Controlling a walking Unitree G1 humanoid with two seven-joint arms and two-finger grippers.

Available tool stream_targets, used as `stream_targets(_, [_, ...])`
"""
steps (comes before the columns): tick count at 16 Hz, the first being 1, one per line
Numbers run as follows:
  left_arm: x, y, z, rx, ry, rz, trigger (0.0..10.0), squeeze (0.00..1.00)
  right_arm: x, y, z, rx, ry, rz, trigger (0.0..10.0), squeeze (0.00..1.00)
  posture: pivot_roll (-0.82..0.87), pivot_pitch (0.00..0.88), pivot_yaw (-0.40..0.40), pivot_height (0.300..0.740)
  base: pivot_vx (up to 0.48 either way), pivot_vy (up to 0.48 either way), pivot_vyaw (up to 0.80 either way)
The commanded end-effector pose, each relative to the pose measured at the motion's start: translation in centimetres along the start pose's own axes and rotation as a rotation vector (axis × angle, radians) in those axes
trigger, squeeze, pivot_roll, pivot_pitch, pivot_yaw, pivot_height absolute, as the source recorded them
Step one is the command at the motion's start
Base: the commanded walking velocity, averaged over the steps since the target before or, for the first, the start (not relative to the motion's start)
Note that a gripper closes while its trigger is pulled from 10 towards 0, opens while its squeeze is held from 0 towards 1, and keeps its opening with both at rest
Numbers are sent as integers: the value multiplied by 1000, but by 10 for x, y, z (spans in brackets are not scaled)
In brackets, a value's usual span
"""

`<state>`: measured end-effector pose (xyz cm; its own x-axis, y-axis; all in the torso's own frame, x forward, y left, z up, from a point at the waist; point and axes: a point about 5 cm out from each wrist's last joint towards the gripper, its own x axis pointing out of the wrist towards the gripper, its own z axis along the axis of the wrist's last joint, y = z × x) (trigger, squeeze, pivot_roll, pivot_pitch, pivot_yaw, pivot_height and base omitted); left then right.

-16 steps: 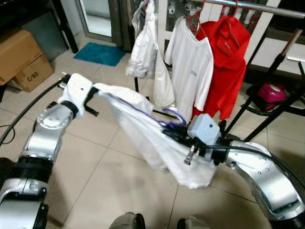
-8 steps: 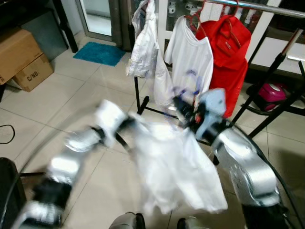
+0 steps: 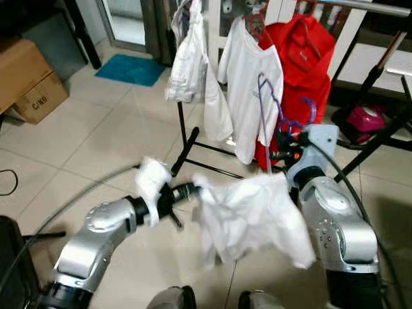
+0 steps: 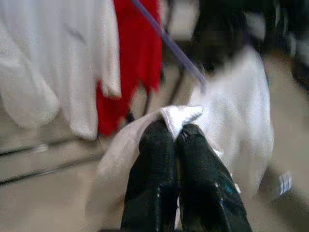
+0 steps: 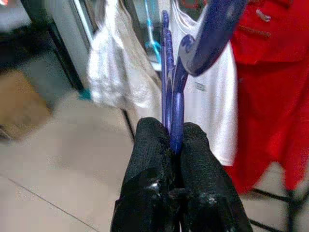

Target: Hang hanger

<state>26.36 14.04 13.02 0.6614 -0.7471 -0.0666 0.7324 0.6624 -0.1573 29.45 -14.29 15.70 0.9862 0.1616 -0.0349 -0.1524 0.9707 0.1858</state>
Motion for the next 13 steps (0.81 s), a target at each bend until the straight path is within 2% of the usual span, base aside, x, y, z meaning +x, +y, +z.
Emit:
stream_targets(1, [-6,14,64,-72,-340,81,0,0,1,2,1,-47,-8,23,10000,0,-59,116,37,740,0,0,0])
stream_targets(2, [-9,18,85,-124,-464,86,0,0,0,2,-3,-97,6,25,10000,0,-55,116,34,740,0,0,0])
stream_targets(3, [-21,26,126,-218,-686,61,0,0,-1,2,-12,-184,41,39,10000,0,-51,115,33,740,0,0,0])
stream_targets(4, [-23,27,130,-223,-701,58,0,0,-1,3,-13,-197,46,41,10000,0,-50,114,34,740,0,0,0])
stream_targets(5, [-20,26,116,-140,-533,57,0,0,-1,8,-10,-178,23,67,10000,0,-48,113,36,740,0,0,0])
stream_targets(6, [-15,25,89,-48,-311,68,0,0,0,14,-3,-150,-20,101,10000,0,-49,113,39,740,0,0,0])
stream_targets(7, [-10,19,41,39,1,70,0,0,2,23,15,3,-118,135,10000,0,-48,114,40,740,0,0,0])
stream_targets(8, [-9,13,27,35,82,59,0,0,3,24,24,79,-171,124,10000,0,-47,114,42,740,0,0,0])
stream_targets(9, [-8,10,21,30,114,44,0,0,3,21,27,97,-190,94,10000,0,-47,114,42,740,0,0,0])
stream_targets(10, [-4,-7,4,-10,192,-52,0,0,4,15,41,241,-271,73,10000,0,-47,115,45,740,0,0,0])
stream_targets(11, [0,-20,-3,-44,213,-122,0,0,3,11,47,316,-312,58,10000,0,-46,115,46,740,0,0,0])
stream_targets(13, [4,-27,-2,-60,193,-164,0,0,4,11,48,317,-320,53,10000,0,-45,115,47,740,0,0,0])
